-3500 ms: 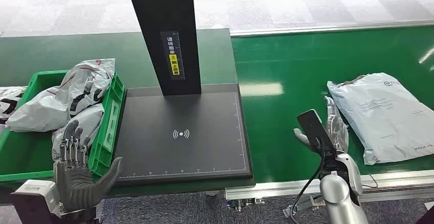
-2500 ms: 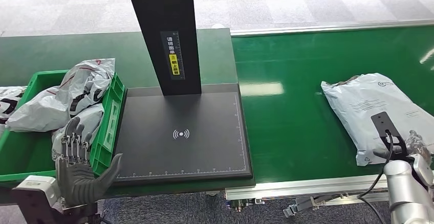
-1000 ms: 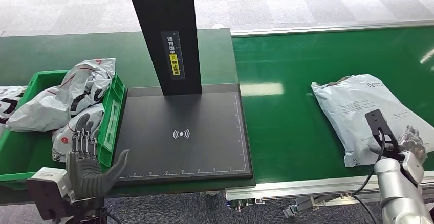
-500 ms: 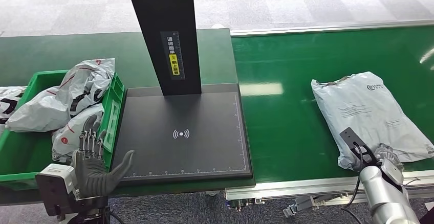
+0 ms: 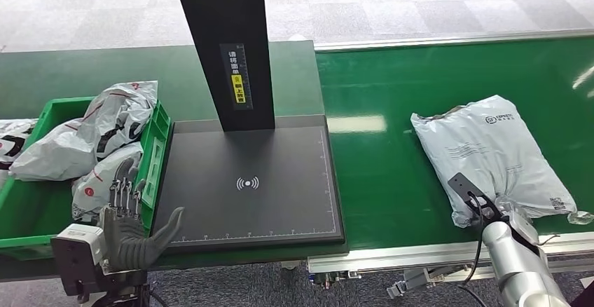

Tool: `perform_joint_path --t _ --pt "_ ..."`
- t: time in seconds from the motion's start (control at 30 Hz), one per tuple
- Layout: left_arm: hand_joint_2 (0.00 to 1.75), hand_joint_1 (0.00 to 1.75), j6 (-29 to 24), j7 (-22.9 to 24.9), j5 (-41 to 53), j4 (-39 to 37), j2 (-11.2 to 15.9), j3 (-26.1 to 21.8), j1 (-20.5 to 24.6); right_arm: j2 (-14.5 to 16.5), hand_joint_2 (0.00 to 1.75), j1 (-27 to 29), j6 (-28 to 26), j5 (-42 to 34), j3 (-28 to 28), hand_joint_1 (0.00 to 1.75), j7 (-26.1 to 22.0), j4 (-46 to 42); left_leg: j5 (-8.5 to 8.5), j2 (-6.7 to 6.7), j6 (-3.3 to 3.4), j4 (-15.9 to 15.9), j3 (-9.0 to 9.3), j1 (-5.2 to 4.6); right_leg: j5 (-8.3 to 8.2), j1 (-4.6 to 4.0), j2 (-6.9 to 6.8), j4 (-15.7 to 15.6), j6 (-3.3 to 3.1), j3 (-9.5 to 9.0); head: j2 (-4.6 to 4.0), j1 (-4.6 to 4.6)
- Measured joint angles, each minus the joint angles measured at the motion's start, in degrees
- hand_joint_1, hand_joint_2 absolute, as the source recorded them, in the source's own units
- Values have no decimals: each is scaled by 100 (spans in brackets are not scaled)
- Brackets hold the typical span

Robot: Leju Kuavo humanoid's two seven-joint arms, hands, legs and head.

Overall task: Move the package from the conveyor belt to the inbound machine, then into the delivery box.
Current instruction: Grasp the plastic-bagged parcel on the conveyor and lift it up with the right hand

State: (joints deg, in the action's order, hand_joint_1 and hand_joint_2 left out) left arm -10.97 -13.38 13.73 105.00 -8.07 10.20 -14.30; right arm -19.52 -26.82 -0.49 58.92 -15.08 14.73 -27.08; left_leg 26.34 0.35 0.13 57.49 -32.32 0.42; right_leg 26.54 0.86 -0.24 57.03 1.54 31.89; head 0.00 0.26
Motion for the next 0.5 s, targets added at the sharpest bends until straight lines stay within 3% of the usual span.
perform_joint_path --t 0.37,0.5 --pt "175 0 -120 0 24 107 0 -20 -68 20 175 -150 -8 -198 75 175 -188 0 -1 -1 -1 1 1 0 -2 0 0 0 0 -1 0 0" --pt "175 0 -162 -1 24 128 0 -25 -88 53 175 -153 -268 -354 117 175 -400 -14 -1 -1 -1 0 -3 0 -2 -1 -1 0 0 1 0 0"
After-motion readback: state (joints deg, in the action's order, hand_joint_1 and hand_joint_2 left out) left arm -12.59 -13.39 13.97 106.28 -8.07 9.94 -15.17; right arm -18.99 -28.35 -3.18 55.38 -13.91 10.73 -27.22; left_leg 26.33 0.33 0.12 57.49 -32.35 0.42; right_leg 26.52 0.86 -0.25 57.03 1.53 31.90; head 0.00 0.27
